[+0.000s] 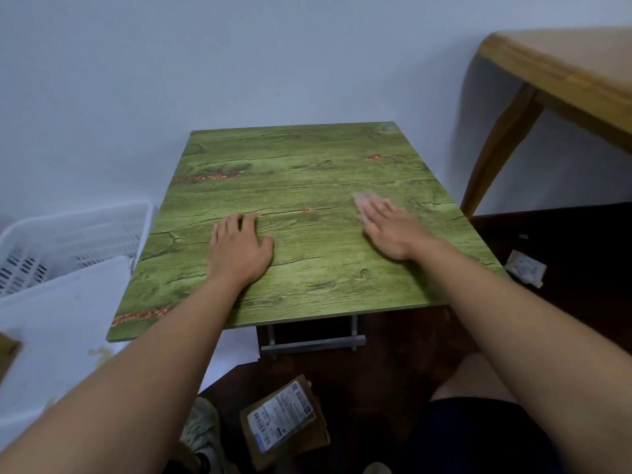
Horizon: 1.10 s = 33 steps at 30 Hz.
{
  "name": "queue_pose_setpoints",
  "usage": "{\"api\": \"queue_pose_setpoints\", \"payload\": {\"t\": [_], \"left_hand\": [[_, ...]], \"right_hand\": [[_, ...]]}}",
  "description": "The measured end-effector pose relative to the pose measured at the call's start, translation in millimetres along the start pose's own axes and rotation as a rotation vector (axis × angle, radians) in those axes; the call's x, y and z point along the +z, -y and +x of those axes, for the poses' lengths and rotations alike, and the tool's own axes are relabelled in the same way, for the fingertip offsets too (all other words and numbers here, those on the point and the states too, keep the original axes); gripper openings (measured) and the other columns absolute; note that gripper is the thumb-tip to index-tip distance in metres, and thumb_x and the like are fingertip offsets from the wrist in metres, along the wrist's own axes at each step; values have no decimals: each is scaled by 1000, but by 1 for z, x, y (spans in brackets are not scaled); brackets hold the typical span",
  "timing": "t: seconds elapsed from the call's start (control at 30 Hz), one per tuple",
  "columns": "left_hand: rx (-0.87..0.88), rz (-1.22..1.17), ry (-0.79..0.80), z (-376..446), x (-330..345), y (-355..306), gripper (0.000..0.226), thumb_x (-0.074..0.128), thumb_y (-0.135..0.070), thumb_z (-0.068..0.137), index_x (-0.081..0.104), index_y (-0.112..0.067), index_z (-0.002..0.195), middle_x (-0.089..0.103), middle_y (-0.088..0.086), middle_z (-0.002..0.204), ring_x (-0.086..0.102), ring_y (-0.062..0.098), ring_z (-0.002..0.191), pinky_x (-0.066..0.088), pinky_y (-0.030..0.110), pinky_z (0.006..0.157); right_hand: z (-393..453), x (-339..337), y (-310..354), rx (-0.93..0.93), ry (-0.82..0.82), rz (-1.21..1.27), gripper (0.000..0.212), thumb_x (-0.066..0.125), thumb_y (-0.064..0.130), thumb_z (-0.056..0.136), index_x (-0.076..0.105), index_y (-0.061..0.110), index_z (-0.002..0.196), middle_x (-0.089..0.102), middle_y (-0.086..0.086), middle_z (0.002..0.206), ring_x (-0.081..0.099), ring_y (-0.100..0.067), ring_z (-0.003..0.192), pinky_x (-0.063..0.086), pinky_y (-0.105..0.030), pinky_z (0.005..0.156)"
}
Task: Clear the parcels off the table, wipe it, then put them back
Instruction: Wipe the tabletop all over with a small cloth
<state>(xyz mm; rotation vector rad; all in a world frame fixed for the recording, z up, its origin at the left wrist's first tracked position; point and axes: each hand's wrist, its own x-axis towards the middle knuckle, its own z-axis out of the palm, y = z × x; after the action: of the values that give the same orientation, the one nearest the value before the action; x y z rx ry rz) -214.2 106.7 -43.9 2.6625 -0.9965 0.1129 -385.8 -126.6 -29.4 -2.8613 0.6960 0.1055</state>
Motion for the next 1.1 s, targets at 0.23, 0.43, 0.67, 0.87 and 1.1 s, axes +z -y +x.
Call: {"api": "queue_pose_setpoints", "payload": {"t": [0.23, 0.43, 0.67, 0.87, 1.1], "left_hand": [[-30, 0, -3, 1, 0, -1, 58, 38, -45, 93, 39, -14, 143, 37, 13, 148, 28, 30, 139, 18, 46, 118], [-70, -35, -135, -3, -3, -3, 45, 42, -35, 93, 53, -6, 126, 51, 19, 131, 41, 33, 123, 30, 45, 106], [-101, -259, -224, -4, -5, 2, 41, 39, -34, 97, 59, -4, 115, 59, 20, 119, 46, 35, 115, 35, 45, 100], [-167, -555, -358, -9, -16, -1, 51, 29, -35, 104, 59, 3, 90, 61, 28, 98, 54, 40, 99, 38, 44, 85], [-454, -996, -310, -16, -36, -1, 62, 20, -48, 104, 66, -6, 101, 59, 5, 100, 51, 19, 93, 33, 29, 80]], "right_hand": [[-30, -8, -93, 308, -7, 72, 58, 1, 49, 101, -8, 30, 155, -11, 4, 162, -6, -22, 150, 0, -44, 119], [-59, -4, -90, 369, -6, 107, 59, 4, 48, 102, -2, 27, 156, -11, 3, 163, -7, -24, 150, 0, -47, 119], [-133, 6, -81, 392, 42, 117, 56, 8, 43, 105, -5, 25, 156, -15, 4, 162, -13, -20, 149, -1, -43, 118], [-174, 15, -48, 400, 16, 87, 55, 11, 38, 105, -2, 23, 156, -12, 2, 163, -12, -19, 149, -5, -39, 118], [-148, 21, 51, 157, 78, 40, 57, 13, 41, 104, -6, 23, 155, -16, 3, 162, -16, -16, 148, -9, -36, 117]]}}
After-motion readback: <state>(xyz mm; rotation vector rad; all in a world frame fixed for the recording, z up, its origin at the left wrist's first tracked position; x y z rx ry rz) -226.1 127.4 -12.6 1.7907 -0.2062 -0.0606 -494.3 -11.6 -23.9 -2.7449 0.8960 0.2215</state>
